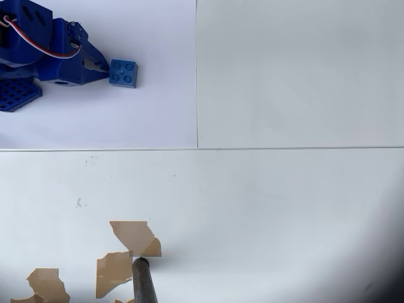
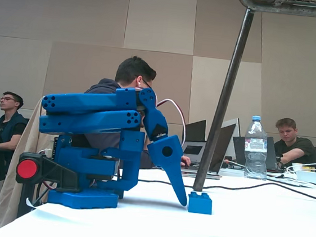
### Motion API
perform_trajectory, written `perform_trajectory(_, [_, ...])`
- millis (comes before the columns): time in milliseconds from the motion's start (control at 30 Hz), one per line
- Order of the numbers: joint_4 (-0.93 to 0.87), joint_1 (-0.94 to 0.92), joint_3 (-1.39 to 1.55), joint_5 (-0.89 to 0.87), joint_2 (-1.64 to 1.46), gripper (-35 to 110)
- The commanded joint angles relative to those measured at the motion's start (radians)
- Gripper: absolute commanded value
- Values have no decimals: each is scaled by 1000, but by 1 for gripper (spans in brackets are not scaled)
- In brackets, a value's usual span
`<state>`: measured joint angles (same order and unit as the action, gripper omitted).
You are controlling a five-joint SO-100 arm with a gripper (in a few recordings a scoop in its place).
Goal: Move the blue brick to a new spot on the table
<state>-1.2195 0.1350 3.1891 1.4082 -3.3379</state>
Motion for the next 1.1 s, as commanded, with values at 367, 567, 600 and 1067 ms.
perform_trajectory(367, [5,-2,31,-15,9,0])
perform_trajectory(567, [5,-3,31,-20,8,0])
perform_trajectory(600, [5,-3,31,-20,8,0])
perform_trajectory(1067, [5,-3,31,-23,8,0])
